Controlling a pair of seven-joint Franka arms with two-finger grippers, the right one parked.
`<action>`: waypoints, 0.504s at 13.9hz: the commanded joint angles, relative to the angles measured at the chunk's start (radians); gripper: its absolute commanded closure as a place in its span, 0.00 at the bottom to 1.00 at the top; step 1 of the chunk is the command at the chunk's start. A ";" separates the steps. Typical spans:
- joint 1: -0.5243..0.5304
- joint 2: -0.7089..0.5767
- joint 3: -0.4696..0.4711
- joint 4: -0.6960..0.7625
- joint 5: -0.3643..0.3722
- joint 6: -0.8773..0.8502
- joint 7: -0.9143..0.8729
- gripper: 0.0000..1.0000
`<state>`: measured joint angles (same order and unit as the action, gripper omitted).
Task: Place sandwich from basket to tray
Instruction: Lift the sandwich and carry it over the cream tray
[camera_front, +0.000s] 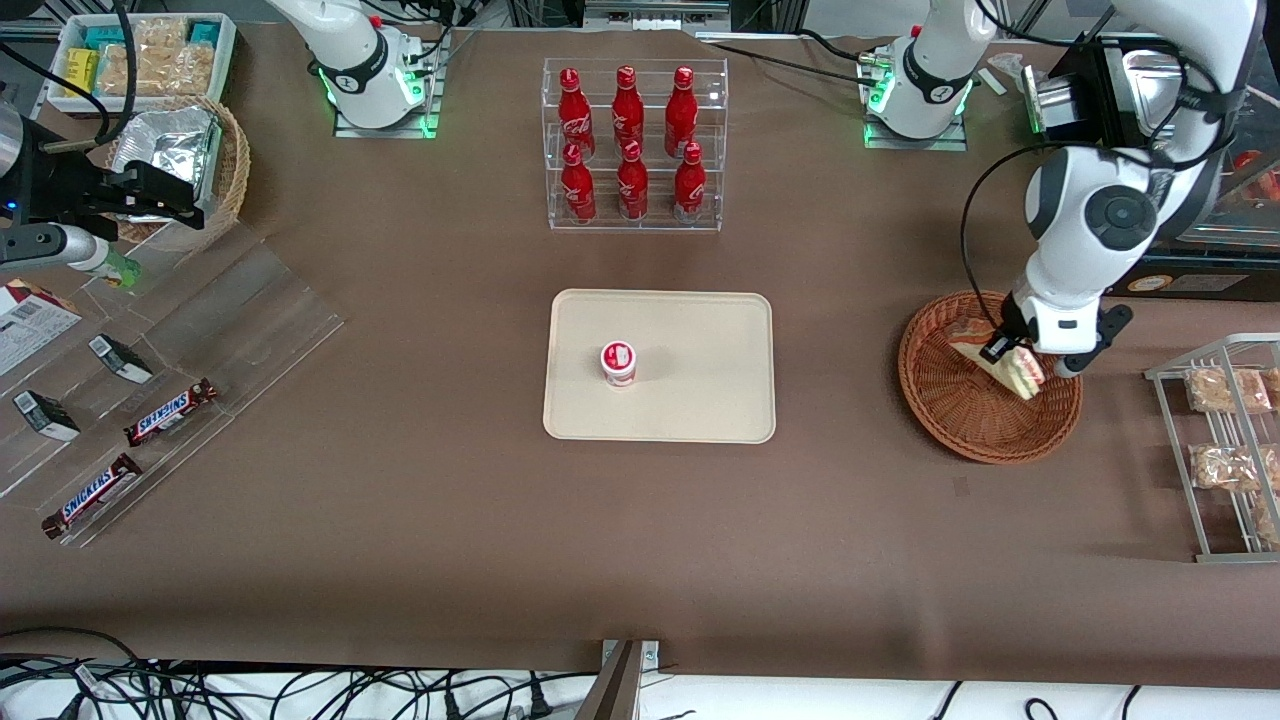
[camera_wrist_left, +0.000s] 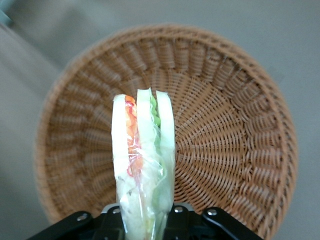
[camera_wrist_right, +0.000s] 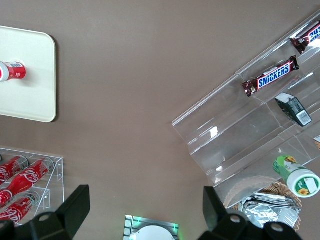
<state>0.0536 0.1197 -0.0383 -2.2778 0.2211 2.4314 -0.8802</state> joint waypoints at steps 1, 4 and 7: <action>-0.008 -0.026 -0.041 0.150 0.004 -0.220 0.075 1.00; -0.008 -0.022 -0.089 0.294 -0.078 -0.366 0.162 1.00; -0.011 -0.008 -0.153 0.404 -0.117 -0.454 0.242 1.00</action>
<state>0.0415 0.0833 -0.1566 -1.9595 0.1347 2.0397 -0.7088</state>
